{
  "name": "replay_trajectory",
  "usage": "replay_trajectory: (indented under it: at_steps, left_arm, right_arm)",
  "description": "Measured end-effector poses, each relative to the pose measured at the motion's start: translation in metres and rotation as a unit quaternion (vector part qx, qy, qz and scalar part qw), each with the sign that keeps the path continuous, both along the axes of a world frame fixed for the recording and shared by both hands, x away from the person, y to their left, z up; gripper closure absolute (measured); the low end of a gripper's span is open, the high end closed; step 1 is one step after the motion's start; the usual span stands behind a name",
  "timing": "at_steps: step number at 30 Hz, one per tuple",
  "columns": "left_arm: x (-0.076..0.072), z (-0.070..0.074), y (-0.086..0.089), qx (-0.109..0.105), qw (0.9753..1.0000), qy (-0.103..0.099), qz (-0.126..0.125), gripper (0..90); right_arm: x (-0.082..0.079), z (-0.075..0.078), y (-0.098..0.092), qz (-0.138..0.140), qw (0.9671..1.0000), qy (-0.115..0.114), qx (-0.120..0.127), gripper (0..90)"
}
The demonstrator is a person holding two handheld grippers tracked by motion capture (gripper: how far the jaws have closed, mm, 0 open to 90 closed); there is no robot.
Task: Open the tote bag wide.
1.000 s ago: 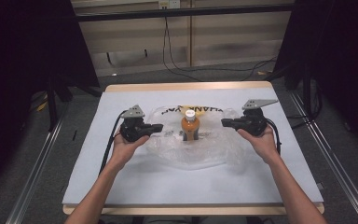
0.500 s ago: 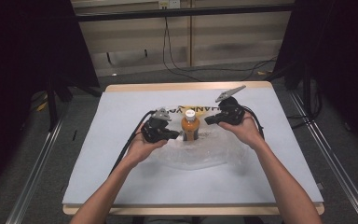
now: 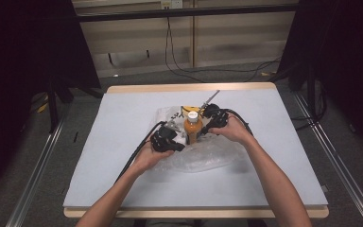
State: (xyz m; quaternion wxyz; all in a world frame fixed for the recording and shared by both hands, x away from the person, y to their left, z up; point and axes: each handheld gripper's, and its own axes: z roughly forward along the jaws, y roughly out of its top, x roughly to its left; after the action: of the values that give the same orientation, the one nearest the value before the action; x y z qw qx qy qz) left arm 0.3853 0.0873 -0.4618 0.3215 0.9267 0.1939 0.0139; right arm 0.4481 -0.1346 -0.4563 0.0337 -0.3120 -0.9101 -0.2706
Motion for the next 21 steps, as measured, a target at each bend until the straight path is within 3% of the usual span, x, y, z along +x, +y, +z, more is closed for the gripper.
replay_trajectory:
  at_steps: [3, 5, 7, 8, 9, 11, 13, 20, 21]
  left_arm:
    - [-0.010, -0.005, -0.005, 0.006, 1.0000, 0.000, -0.005, 90.0]
    - [-0.019, -0.005, -0.010, 0.016, 0.9997, -0.004, -0.016, 90.0]
    - [-0.030, -0.003, -0.013, 0.033, 0.9987, -0.014, -0.037, 90.0]
    - [-0.030, -0.003, -0.013, 0.033, 0.9987, -0.014, -0.037, 90.0]
    - [-0.040, -0.002, -0.014, 0.036, 0.9978, -0.017, -0.054, 90.0]
    - [-0.045, -0.001, -0.014, 0.039, 0.9971, -0.018, -0.063, 90.0]
    - [-0.061, 0.000, -0.014, 0.047, 0.9954, -0.020, -0.080, 90.0]
    - [-0.080, 0.001, -0.012, 0.048, 0.9927, -0.027, -0.107, 90.0]
    - [-0.082, 0.000, -0.010, 0.042, 0.9934, -0.027, -0.103, 90.0]
  right_arm:
    - [0.007, -0.007, 0.007, 0.014, 0.9994, 0.012, -0.030, 90.0]
    - [0.013, -0.008, 0.009, 0.010, 0.9995, 0.008, -0.031, 90.0]
    - [0.017, -0.006, 0.011, -0.013, 0.9993, 0.008, -0.034, 90.0]
    - [0.020, -0.006, 0.010, -0.020, 0.9986, -0.007, -0.049, 90.0]
    - [0.023, -0.005, 0.010, -0.031, 0.9981, -0.011, -0.053, 90.0]
    - [0.030, -0.006, 0.008, -0.047, 0.9976, -0.014, -0.050, 90.0]
    - [0.036, -0.007, 0.006, -0.061, 0.9973, -0.003, -0.042, 90.0]
    - [0.054, -0.008, 0.002, -0.100, 0.9936, -0.023, -0.046, 90.0]
    - [0.058, -0.009, 0.000, -0.114, 0.9921, -0.030, -0.041, 90.0]
